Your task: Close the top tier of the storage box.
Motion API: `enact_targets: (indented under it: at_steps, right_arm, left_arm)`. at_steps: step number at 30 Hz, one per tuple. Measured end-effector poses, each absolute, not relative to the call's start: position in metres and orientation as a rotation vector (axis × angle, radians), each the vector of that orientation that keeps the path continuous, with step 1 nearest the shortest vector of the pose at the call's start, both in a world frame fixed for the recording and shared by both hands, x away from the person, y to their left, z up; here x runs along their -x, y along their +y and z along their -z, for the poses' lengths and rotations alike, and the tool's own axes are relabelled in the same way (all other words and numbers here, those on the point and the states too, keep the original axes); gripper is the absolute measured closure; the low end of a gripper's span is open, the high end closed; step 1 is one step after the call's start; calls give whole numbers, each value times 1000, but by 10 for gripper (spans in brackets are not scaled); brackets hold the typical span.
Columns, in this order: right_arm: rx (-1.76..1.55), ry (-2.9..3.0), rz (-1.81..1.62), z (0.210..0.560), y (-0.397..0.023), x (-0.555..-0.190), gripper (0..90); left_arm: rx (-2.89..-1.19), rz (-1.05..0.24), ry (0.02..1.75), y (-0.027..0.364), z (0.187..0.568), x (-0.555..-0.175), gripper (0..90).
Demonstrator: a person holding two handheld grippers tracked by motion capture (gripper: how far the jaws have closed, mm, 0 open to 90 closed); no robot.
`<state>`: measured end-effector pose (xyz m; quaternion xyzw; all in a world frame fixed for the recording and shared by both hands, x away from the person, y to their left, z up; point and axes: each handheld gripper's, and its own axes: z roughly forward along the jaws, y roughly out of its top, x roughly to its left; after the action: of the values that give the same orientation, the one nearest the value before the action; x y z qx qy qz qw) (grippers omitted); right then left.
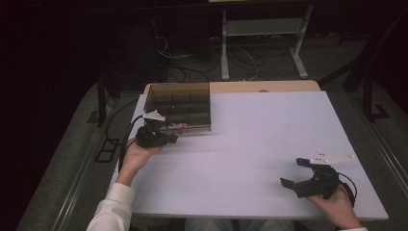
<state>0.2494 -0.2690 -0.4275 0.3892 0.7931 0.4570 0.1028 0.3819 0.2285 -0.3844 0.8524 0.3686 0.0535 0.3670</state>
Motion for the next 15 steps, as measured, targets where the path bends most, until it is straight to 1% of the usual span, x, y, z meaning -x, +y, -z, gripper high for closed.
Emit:
enact_targets:
  at_steps: [15]
  right_arm:
    - [-1149, 2338, -1349, 427, -269, -249, 0]
  left_arm:
    - [-2164, -141, 972, 229, 385, -384, 891]
